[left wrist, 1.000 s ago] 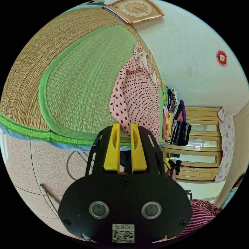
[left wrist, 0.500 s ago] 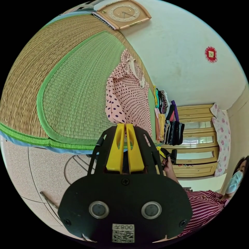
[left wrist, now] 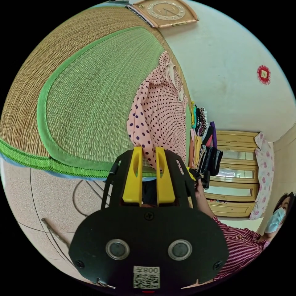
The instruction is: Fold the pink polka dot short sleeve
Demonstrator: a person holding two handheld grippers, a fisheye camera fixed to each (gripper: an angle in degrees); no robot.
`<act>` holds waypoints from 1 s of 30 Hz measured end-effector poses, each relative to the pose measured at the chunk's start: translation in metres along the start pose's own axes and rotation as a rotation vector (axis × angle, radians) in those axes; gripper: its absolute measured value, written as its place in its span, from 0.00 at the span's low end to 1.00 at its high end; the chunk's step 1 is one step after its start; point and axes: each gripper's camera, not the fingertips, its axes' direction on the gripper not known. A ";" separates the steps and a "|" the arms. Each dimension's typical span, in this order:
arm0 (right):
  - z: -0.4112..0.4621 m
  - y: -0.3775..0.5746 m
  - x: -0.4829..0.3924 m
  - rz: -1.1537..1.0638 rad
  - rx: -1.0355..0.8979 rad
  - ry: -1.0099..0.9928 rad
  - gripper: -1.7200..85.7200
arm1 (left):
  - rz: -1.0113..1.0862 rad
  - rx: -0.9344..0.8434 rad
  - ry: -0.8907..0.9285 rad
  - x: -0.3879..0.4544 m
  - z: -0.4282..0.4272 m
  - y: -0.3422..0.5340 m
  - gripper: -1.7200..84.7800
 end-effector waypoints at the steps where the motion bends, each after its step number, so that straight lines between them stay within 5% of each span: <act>1: 0.003 -0.003 0.000 0.002 -0.005 0.004 0.10 | -0.001 0.001 -0.001 0.000 0.002 -0.001 0.10; 30: -0.019 -0.011 0.091 0.008 0.038 -0.277 0.02 | 0.018 0.009 0.059 -0.070 0.035 0.027 0.03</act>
